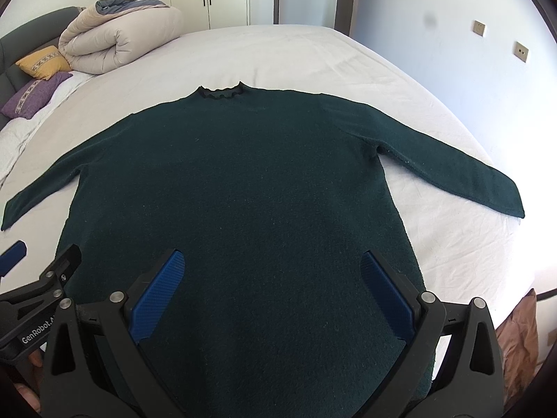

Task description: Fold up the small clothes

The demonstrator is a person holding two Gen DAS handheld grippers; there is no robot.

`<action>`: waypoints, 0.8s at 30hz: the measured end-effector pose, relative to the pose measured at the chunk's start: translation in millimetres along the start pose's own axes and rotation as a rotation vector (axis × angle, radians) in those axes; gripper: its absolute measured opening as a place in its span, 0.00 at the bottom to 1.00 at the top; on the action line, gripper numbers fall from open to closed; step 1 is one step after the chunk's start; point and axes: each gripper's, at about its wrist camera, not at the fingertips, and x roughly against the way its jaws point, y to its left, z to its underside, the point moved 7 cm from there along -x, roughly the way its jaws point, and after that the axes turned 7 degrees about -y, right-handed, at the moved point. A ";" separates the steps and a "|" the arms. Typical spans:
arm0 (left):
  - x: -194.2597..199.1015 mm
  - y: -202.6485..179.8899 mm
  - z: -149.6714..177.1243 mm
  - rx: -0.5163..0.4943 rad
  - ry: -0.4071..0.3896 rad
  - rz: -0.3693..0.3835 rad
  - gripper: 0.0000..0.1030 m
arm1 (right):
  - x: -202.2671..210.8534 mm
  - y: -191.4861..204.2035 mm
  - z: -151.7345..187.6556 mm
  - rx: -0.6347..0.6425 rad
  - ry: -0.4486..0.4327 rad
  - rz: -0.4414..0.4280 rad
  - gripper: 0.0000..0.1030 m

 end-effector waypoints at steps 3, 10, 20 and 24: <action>-9.4 4.4 5.2 0.043 0.061 0.045 1.00 | 1.7 -22.1 -11.5 -0.089 -0.028 -0.051 1.00; -27.9 -0.5 2.2 0.153 0.147 0.217 1.00 | -14.5 -168.2 -36.1 -0.529 -0.065 -0.118 1.00; -39.4 -31.7 -24.8 0.082 0.122 0.197 1.00 | -47.3 -395.2 10.6 -1.247 -0.131 -0.204 1.00; -48.9 -53.2 -40.8 0.066 0.103 0.234 1.00 | -56.9 -437.3 24.9 -1.386 -0.154 -0.243 0.99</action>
